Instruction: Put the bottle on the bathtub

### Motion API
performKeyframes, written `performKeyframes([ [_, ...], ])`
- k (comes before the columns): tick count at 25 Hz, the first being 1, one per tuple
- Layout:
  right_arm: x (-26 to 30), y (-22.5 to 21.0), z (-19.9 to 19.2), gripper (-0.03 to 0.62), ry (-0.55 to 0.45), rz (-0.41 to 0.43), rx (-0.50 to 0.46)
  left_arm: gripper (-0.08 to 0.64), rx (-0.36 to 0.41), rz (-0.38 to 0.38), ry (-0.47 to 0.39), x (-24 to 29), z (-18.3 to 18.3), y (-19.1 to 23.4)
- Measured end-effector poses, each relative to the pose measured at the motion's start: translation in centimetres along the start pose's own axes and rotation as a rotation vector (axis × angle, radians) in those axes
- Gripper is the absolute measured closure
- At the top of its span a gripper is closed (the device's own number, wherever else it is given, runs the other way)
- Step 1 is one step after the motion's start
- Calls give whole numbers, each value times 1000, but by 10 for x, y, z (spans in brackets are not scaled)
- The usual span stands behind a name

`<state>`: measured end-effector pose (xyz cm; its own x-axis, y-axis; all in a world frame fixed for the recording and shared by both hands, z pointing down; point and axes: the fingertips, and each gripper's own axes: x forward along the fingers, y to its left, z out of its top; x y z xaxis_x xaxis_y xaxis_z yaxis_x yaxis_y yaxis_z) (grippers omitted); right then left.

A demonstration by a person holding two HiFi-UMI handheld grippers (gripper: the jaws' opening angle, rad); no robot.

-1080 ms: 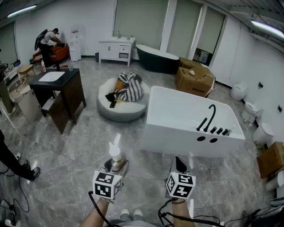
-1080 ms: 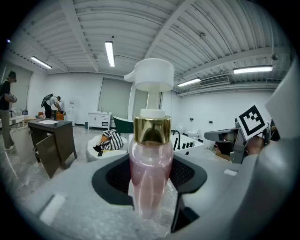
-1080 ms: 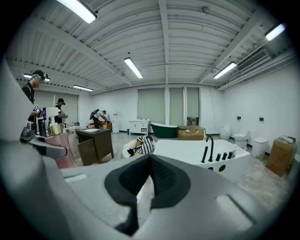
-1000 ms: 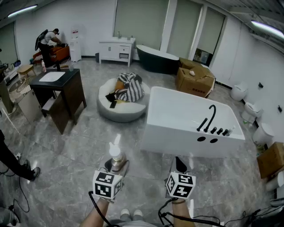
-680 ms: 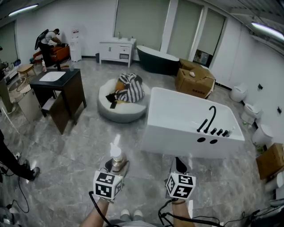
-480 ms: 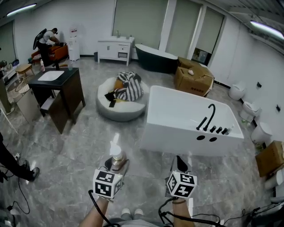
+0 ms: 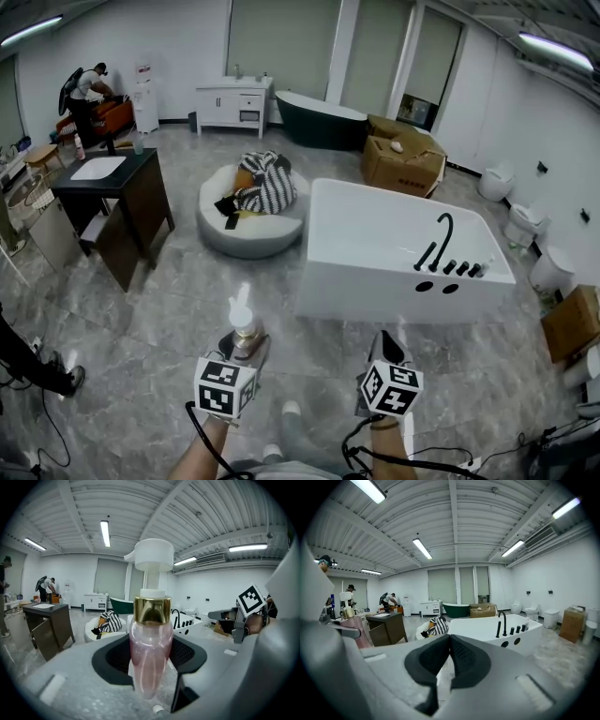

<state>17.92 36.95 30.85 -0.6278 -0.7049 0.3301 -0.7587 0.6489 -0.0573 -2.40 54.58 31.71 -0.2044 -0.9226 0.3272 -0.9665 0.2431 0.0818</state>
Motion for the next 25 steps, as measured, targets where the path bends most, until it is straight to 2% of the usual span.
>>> performKeyframes([
  [15, 104, -34, 31, 589, 4, -29, 24, 333, 18, -26, 0, 105, 37, 25],
  [25, 175, -59, 56, 589, 4, -27, 40, 333, 33, -8, 2, 177, 69, 42],
])
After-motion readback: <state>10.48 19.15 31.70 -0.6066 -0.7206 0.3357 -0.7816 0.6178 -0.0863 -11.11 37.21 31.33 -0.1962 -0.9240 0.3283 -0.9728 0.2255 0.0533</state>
